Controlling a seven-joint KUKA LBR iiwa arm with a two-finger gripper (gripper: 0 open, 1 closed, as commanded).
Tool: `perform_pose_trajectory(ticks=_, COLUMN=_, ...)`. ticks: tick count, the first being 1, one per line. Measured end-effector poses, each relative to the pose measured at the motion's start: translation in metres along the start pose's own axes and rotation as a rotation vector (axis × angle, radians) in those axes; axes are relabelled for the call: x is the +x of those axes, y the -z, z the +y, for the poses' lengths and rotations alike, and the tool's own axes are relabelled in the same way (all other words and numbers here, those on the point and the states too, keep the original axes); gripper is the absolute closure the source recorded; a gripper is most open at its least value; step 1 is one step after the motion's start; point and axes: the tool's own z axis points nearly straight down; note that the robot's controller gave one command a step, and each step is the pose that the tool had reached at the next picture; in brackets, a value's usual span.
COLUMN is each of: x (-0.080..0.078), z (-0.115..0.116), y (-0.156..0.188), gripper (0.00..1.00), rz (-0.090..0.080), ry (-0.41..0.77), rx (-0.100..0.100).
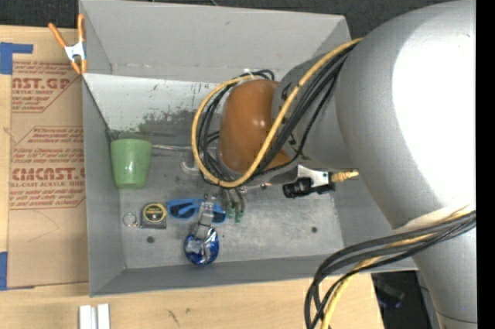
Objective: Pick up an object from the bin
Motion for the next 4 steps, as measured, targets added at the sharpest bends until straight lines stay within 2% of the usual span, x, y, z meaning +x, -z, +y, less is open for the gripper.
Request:
perform_pose_trajectory(ticks=1, x=-0.001, z=0.001, y=0.001, gripper=0.0, rz=-0.004, ry=0.0, rx=-0.004)
perform_pose_trajectory(ticks=2, x=0.0, z=0.001, y=0.0, gripper=1.0, rz=0.0, ry=0.0, rx=-0.002)
perform_pose_trajectory(ticks=3, x=-0.002, z=0.002, y=0.079, gripper=1.0, rz=-0.002, ry=0.001, rx=0.0)
perform_pose_trajectory(ticks=4, x=-0.002, z=0.003, y=0.086, gripper=1.0, rz=0.004, ry=0.002, rx=0.002)
